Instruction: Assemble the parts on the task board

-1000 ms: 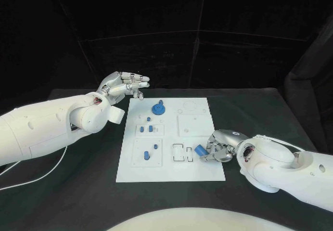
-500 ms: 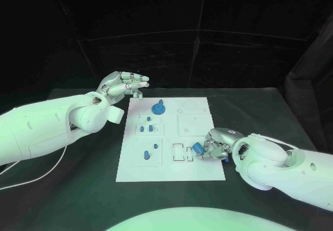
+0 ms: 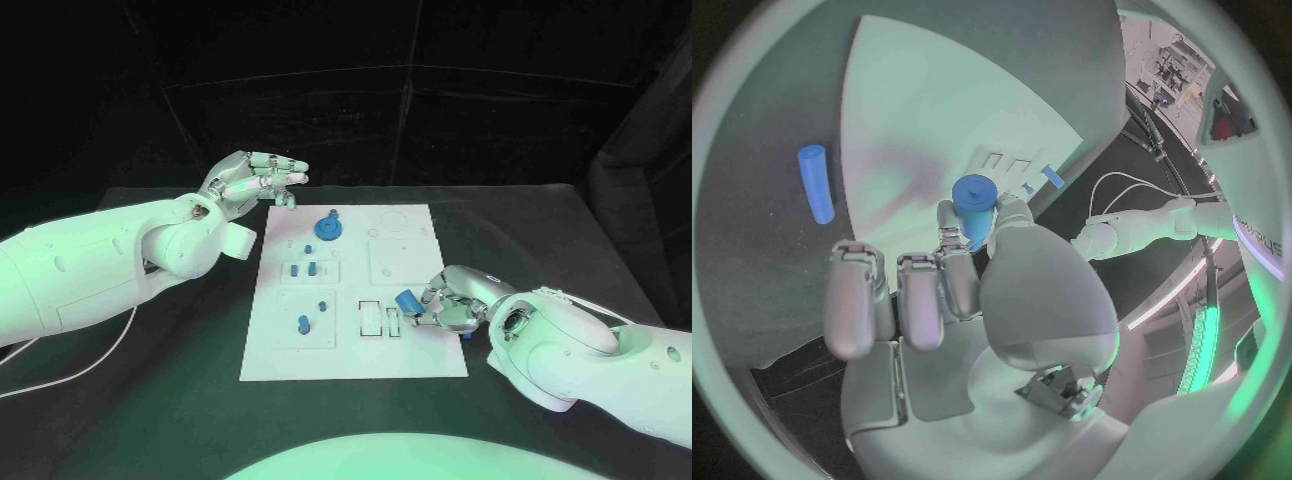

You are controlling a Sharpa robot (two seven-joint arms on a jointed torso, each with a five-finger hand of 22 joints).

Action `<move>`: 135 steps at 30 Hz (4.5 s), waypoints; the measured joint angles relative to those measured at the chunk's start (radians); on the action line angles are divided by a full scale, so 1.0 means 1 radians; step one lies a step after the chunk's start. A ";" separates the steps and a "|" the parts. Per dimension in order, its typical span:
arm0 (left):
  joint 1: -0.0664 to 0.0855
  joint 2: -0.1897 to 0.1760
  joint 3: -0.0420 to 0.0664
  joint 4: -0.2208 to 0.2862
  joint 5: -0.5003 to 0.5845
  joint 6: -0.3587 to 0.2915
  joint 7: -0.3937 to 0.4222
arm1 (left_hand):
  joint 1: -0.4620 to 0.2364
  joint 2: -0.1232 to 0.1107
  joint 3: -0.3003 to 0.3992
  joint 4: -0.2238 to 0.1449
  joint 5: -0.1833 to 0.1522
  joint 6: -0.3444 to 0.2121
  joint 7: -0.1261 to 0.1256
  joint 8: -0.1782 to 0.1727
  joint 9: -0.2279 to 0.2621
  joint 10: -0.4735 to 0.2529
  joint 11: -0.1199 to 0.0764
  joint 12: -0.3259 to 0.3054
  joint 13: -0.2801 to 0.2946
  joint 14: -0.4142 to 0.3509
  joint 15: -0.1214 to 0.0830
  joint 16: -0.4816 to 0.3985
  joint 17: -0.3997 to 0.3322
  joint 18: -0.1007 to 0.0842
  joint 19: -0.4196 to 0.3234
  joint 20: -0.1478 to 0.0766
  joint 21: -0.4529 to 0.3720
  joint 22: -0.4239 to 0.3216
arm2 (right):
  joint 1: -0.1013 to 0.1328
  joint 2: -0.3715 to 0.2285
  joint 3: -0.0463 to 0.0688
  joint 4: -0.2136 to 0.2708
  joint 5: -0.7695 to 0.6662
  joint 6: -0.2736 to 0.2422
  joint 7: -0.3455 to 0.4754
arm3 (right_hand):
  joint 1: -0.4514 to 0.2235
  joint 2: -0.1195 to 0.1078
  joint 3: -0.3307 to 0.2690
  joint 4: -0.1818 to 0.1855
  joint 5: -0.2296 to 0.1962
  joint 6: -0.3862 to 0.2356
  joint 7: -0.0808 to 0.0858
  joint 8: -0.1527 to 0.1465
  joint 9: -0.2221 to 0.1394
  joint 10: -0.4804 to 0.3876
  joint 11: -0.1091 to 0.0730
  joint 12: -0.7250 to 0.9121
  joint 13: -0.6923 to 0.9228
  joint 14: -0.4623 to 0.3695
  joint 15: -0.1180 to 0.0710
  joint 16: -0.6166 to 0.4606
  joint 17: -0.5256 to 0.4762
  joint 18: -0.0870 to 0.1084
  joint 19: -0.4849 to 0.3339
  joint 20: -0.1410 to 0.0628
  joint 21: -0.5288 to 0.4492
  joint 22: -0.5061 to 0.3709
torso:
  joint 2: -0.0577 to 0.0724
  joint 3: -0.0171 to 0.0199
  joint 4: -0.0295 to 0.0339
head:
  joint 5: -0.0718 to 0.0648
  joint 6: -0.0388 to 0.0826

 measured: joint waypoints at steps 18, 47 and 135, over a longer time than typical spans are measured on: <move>0.000 0.001 0.000 0.002 0.000 0.003 -0.001 | 0.000 0.000 0.000 0.000 0.000 0.000 0.000 0.000 -0.001 0.000 0.000 0.000 0.000 0.000 0.000 0.000 -0.002 0.000 0.000 0.000 -0.006 -0.001 | 0.001 0.096 0.001 -0.015 0.146 -0.009 0.031 | -0.053 0.041 -0.028 0.003 -0.025 0.020 0.008 -0.001 0.024 0.005 -0.005 -0.015 0.000 0.000 -0.007 0.000 0.000 0.000 0.001 -0.007 0.000 0.000 | 0.002 -0.0011 0.0013 | 0.009 0.001; 0.000 0.001 0.000 0.004 0.000 0.004 -0.001 | 0.000 0.000 0.000 0.000 0.000 0.000 0.000 0.000 -0.001 0.000 0.000 0.000 0.000 0.000 0.000 0.000 -0.002 0.000 0.000 0.000 -0.006 -0.001 | 0.001 0.181 0.001 -0.093 0.148 0.020 -0.044 | -0.326 -0.087 -0.012 0.008 -0.443 0.034 -0.005 -0.022 0.062 -0.042 -0.005 -0.127 -0.038 -0.002 -0.016 -0.009 0.001 0.000 0.001 -0.014 -0.017 0.000 | 0.001 -0.0005 -0.0012 | 0.019 -0.001; -0.001 -0.006 -0.007 0.010 0.000 0.005 -0.002 | -0.004 0.004 -0.008 0.000 0.000 -0.004 0.004 0.000 -0.001 -0.005 0.005 0.006 0.000 -0.004 0.004 0.000 -0.005 0.000 0.000 0.000 -0.006 -0.004 | 0.019 -0.108 0.000 -0.071 -0.015 0.176 -0.034 | 0.031 0.031 -0.041 -0.114 -0.268 0.024 0.010 -0.094 0.072 -0.070 0.013 -0.205 -0.078 0.000 0.000 -0.031 0.000 0.000 -0.003 -0.002 -0.039 0.000 | 0.002 0.0003 -0.0013 | -0.055 0.003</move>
